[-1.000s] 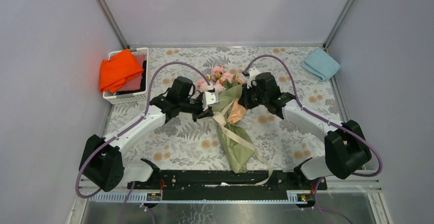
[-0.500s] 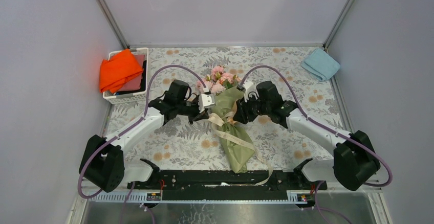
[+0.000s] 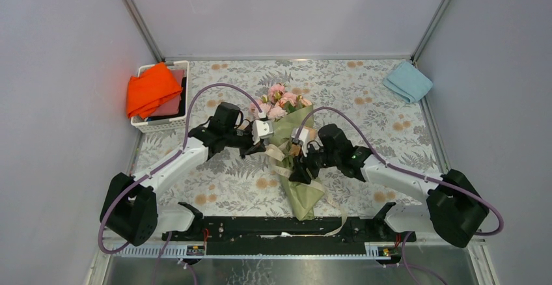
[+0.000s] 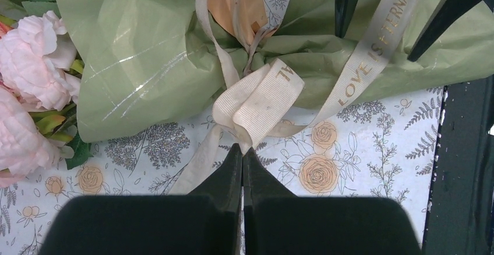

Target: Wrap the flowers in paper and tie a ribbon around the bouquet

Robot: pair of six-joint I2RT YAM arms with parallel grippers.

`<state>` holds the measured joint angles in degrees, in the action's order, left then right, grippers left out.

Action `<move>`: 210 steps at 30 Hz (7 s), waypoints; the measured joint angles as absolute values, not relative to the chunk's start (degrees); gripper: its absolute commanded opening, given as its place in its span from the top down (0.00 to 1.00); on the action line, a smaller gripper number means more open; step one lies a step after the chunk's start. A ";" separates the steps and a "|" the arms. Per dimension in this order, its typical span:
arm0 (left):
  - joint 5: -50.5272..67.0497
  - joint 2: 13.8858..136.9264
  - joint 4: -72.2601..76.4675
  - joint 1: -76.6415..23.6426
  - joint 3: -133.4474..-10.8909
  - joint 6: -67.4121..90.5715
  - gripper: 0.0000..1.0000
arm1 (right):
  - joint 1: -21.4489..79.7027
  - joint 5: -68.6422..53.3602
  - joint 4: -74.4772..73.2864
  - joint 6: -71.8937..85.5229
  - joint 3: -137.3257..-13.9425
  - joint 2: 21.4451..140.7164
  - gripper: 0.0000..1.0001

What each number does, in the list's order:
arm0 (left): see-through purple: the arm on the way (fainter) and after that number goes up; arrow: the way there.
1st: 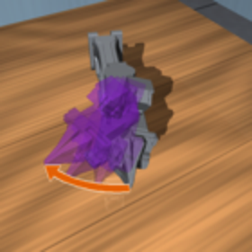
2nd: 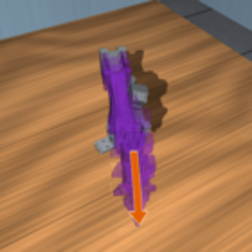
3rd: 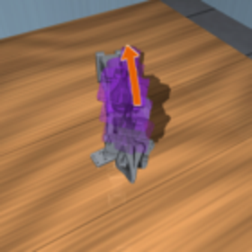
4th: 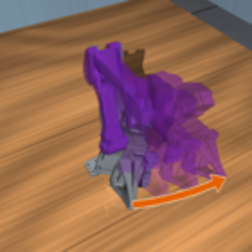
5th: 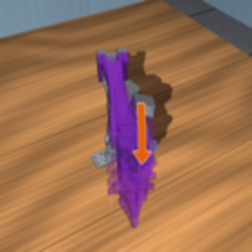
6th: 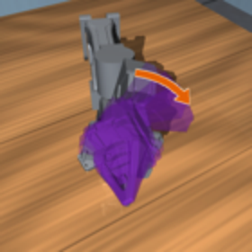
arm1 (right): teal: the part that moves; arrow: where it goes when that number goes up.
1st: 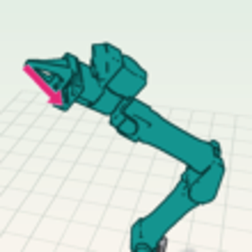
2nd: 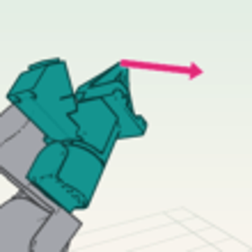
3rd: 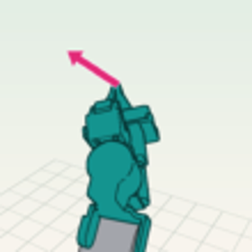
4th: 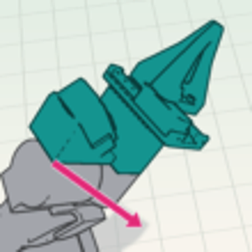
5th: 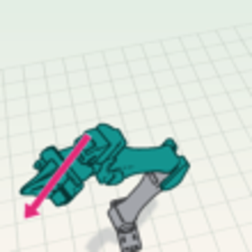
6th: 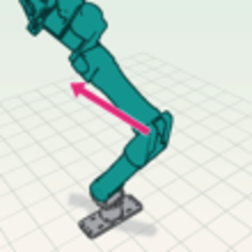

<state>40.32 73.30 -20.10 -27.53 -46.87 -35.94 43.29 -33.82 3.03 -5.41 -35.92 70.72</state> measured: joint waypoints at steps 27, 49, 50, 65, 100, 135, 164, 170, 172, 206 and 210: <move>38.44 71.70 -20.75 -27.53 -44.31 -45.89 1.00 | 44.07 -21.37 -8.62 -6.31 -40.27 71.13 0.88; 36.16 71.40 -23.99 -27.53 -37.89 -59.35 0.46 | 31.55 -24.53 -9.32 4.89 -42.19 70.85 1.00; 35.92 71.40 -24.47 -27.53 -37.87 -60.62 0.39 | 31.55 -24.71 -9.28 5.02 -42.19 71.11 1.00; 34.70 79.24 -13.17 -35.81 -52.07 -34.35 0.67 | 31.55 -28.16 -3.16 8.36 -40.88 73.28 1.00; 21.61 89.17 5.74 -41.47 -50.50 -32.53 0.68 | 31.55 -31.16 0.89 9.65 -38.26 73.87 1.00; 25.39 80.25 -9.06 -41.47 -52.14 -20.36 1.00 | 38.09 -18.61 28.67 34.59 -36.91 88.33 0.96; 27.27 80.07 -0.21 -42.57 -39.35 -28.34 1.00 | 32.84 -31.92 -11.07 13.61 -56.36 84.88 0.68; 27.27 80.07 0.05 -42.76 -39.35 -29.74 1.00 | 32.84 -39.24 -11.35 8.25 -65.93 95.90 0.69; 27.27 80.07 0.05 -42.76 -39.35 -30.17 1.00 | 32.91 -40.99 -12.21 7.07 -66.89 98.48 0.67; 27.94 80.05 0.01 -42.76 -38.94 -32.97 1.00 | 36.82 -36.56 -22.70 -4.86 -71.59 105.14 1.00; 27.90 80.03 -0.01 -42.76 -38.33 -34.63 1.00 | 36.82 -35.83 -20.18 -4.21 -70.91 102.98 1.00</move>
<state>27.90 80.03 -0.01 -42.76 -38.33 -34.63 36.82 -35.83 -20.18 -4.21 -70.91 102.98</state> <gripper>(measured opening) 0.006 0.011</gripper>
